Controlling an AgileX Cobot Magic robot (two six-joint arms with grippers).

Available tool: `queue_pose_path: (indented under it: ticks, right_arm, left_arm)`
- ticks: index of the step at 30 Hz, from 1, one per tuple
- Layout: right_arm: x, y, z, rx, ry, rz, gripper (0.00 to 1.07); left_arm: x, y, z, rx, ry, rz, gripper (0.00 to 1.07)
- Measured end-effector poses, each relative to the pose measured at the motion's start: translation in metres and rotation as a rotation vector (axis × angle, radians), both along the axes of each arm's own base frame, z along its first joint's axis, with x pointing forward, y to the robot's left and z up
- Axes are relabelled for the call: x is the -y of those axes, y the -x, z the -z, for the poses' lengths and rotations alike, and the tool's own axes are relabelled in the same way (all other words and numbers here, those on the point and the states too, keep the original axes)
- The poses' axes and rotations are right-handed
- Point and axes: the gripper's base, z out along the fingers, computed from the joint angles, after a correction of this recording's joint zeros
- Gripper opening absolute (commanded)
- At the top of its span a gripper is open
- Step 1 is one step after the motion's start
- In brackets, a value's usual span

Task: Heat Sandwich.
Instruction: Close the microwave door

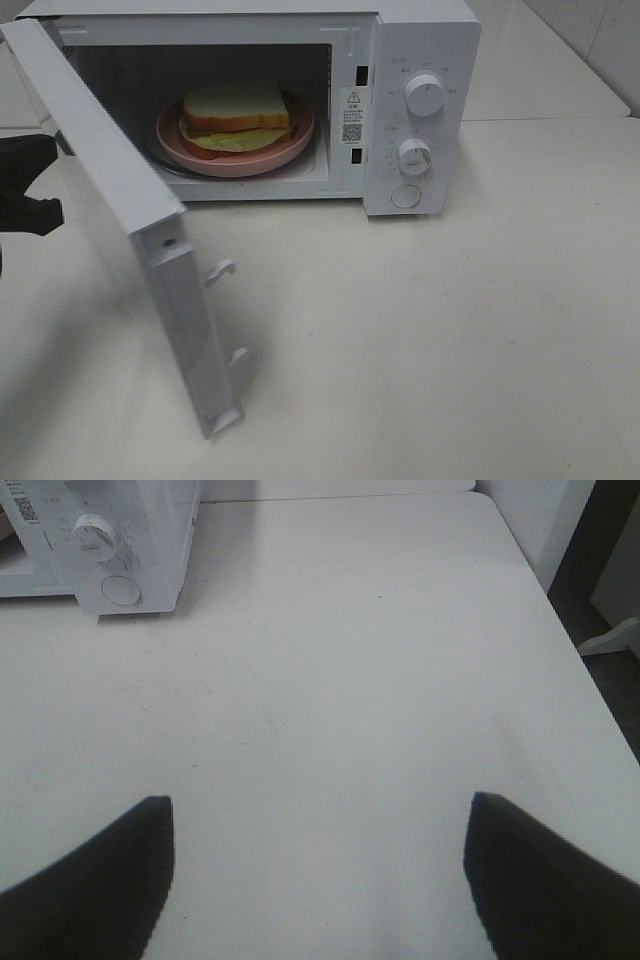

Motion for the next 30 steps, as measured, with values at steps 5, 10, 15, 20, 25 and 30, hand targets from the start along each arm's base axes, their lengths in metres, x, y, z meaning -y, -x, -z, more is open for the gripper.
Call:
queue_pose_path:
  ticks: [5,10,15,20,25,30]
  right_arm:
    - [0.0,0.0,0.0,0.0,0.0,0.0,0.76]
    - [0.0,0.0,0.0,0.0,0.0,0.0,0.76]
    - [0.0,0.0,0.0,0.0,0.0,0.0,0.76]
    - [0.0,0.0,0.0,0.0,0.0,0.0,0.76]
    - [0.0,0.0,0.0,0.0,0.0,0.0,0.76]
    - [0.0,0.0,0.0,0.0,0.0,0.0,0.76]
  left_arm:
    - [0.019,-0.008,-0.001,0.005,0.018,0.036,0.0]
    - [0.033,-0.015,0.0,0.005,0.043,0.004,0.0]
    - [0.05,-0.026,-0.003,0.027,0.057,-0.033,0.0]
    - [0.074,-0.036,-0.006,0.049,0.062,-0.038,0.0]
    - [0.101,-0.046,-0.004,0.053,0.068,-0.056,0.0]
    - [0.12,-0.055,-0.003,0.039,0.053,-0.07,0.0]
